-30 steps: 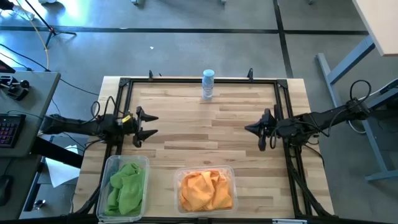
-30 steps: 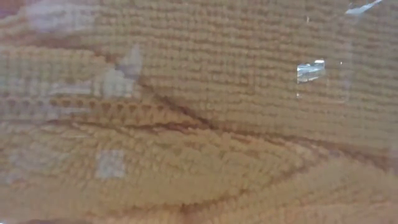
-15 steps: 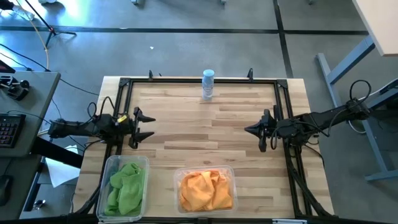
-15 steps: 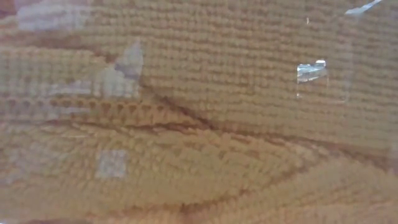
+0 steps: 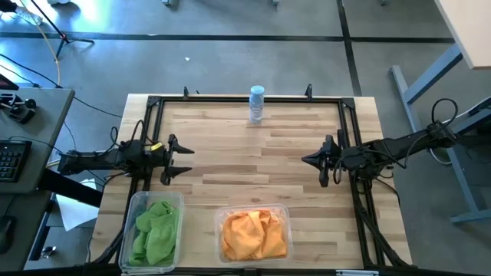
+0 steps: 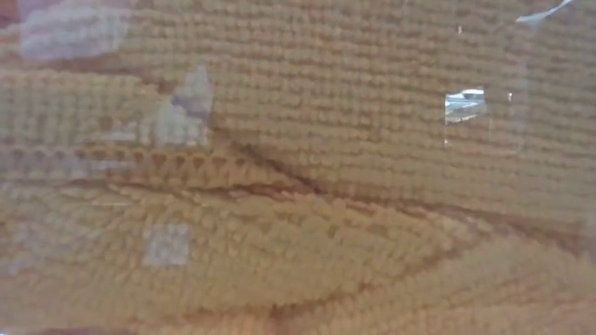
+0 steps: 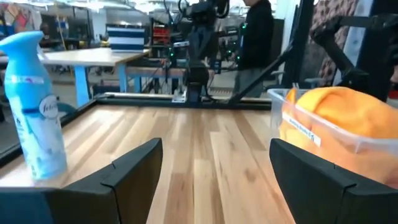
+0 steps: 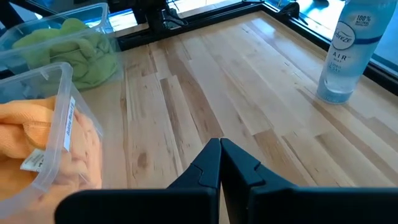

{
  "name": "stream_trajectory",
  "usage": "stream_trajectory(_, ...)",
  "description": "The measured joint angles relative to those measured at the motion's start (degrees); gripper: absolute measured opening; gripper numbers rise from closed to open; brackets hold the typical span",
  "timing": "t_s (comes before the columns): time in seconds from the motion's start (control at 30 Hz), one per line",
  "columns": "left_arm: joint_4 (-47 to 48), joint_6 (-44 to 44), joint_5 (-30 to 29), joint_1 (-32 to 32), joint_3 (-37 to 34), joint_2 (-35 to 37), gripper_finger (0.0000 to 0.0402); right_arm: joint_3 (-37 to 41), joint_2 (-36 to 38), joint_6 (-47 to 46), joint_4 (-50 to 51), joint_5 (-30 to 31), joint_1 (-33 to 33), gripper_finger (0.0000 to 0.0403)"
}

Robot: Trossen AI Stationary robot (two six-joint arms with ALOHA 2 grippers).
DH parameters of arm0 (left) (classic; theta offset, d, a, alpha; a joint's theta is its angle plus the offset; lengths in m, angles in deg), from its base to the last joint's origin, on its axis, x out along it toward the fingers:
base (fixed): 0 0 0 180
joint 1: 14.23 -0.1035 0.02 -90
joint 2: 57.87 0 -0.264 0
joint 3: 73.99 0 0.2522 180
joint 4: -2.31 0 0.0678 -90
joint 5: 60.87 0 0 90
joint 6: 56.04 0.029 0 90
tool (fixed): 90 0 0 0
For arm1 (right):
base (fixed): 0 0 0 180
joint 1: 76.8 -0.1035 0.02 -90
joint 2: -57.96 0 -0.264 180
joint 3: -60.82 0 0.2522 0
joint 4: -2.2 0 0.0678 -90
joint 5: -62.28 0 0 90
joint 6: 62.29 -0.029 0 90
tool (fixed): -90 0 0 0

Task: Sort microfiber towel by color & place in baskets
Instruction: Return to Home Position

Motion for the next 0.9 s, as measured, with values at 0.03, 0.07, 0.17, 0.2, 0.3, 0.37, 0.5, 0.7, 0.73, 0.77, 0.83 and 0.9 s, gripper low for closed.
stream_trajectory(0.03, -0.02, 0.42, 0.27, -0.02, 0.00, 0.00, 0.0284, 0.00, 0.00, -0.03, -0.02, 0.00, 0.00, 0.0000)
stream_trajectory(0.07, -0.20, 1.12, 0.66, -0.02, 0.00, 0.01, 0.0284, 0.00, 0.00, -0.42, 0.00, 0.00, 0.00, 0.0000)
stream_trajectory(0.17, -0.33, 3.08, 1.18, -0.02, 0.00, 0.00, 0.0284, -0.02, 0.00, -1.37, 0.00, 0.00, 0.00, 0.0000)
stream_trajectory(0.2, -0.33, 3.44, 1.18, -0.02, 0.00, 0.00, 0.0284, -0.02, 0.00, -1.36, 0.00, 0.00, 0.00, 0.0000)
stream_trajectory(0.3, -0.33, 3.54, 1.20, -0.02, 0.00, 0.00, 0.0284, -0.02, 0.00, -1.35, 0.00, 0.00, 0.00, 0.0000)
stream_trajectory(0.37, -0.36, 3.54, 1.20, -0.02, 0.00, 0.02, 0.0284, -0.02, 0.00, -0.69, 0.00, 0.26, 0.00, 0.0000)
stream_trajectory(0.5, -0.33, 3.43, 1.20, -0.02, 0.00, 0.01, 0.0284, -0.02, 0.00, 1.09, 0.02, 0.49, 0.00, 0.0000)
stream_trajectory(0.7, -0.33, -0.35, 0.74, 0.00, 0.00, 0.00, 0.0284, -0.04, 0.00, 1.60, 0.48, 0.50, 0.00, 0.0000)
stream_trajectory(0.73, -0.32, -0.54, 0.74, -0.01, 0.00, 0.01, 0.0284, -0.08, 0.00, 1.45, 1.09, 0.48, 0.00, 0.0000)
stream_trajectory(0.77, -0.31, -0.53, 0.72, 0.00, 0.00, 0.00, 0.0284, -0.09, 0.00, 1.30, 2.02, 0.41, 0.00, 0.0000)
stream_trajectory(0.83, -0.31, -0.52, 0.72, 0.00, 0.00, 0.00, 0.0284, -0.08, -0.01, 1.36, 4.30, -0.47, 0.00, 0.0000)
stream_trajectory(0.9, -0.31, -0.54, 0.72, 0.00, 0.00, 0.00, 0.0284, 0.01, -0.02, 1.65, 6.94, -1.38, 0.35, 0.0000)
